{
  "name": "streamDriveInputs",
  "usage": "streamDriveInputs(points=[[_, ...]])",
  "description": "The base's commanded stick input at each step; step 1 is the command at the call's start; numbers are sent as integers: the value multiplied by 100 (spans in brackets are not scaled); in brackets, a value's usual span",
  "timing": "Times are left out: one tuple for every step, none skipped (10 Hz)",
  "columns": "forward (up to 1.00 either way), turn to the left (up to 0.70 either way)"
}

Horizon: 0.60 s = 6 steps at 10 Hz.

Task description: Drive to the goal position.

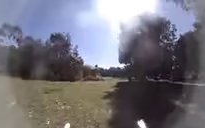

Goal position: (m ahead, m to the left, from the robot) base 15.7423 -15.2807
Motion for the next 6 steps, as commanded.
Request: streamDriveInputs(points=[[70,-25],[70,-27],[70,-27],[70,-27],[70,-27],[70,-27]])
